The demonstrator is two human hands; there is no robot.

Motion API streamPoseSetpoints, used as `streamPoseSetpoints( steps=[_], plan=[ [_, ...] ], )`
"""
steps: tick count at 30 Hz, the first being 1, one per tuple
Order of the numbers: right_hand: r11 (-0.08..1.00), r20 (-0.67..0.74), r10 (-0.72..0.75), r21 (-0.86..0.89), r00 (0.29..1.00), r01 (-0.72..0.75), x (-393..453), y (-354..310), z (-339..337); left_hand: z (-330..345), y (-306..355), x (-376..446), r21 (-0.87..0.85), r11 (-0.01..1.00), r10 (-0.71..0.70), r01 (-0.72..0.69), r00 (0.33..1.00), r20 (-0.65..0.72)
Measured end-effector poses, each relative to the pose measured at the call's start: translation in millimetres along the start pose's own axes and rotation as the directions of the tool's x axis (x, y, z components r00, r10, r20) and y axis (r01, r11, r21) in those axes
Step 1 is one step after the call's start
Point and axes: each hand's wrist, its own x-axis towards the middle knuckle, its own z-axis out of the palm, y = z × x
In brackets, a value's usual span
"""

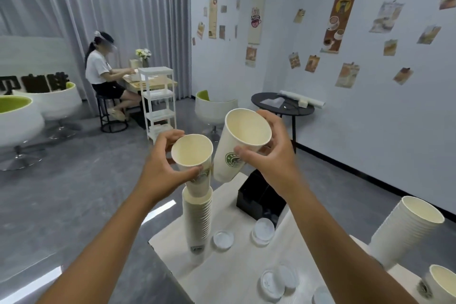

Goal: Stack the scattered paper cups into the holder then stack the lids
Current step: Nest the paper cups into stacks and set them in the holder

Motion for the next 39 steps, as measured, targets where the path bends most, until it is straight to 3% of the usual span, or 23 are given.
streamPoseSetpoints(
  steps=[19,29,39],
  plan=[
    [0.994,-0.020,0.021,-0.109,1.000,-0.023,8,19,32,15,-77,-17,0.017,0.980,-0.199,0.198,0.975,0.104],
    [0.995,0.026,0.091,-0.047,0.995,-0.090,11,30,48,14,-76,-22,0.036,0.982,-0.186,0.183,0.977,0.104],
    [0.979,0.131,0.169,-0.135,0.977,-0.152,13,61,87,-4,-59,-17,-0.013,0.993,-0.119,0.120,0.990,0.079]
  ],
)
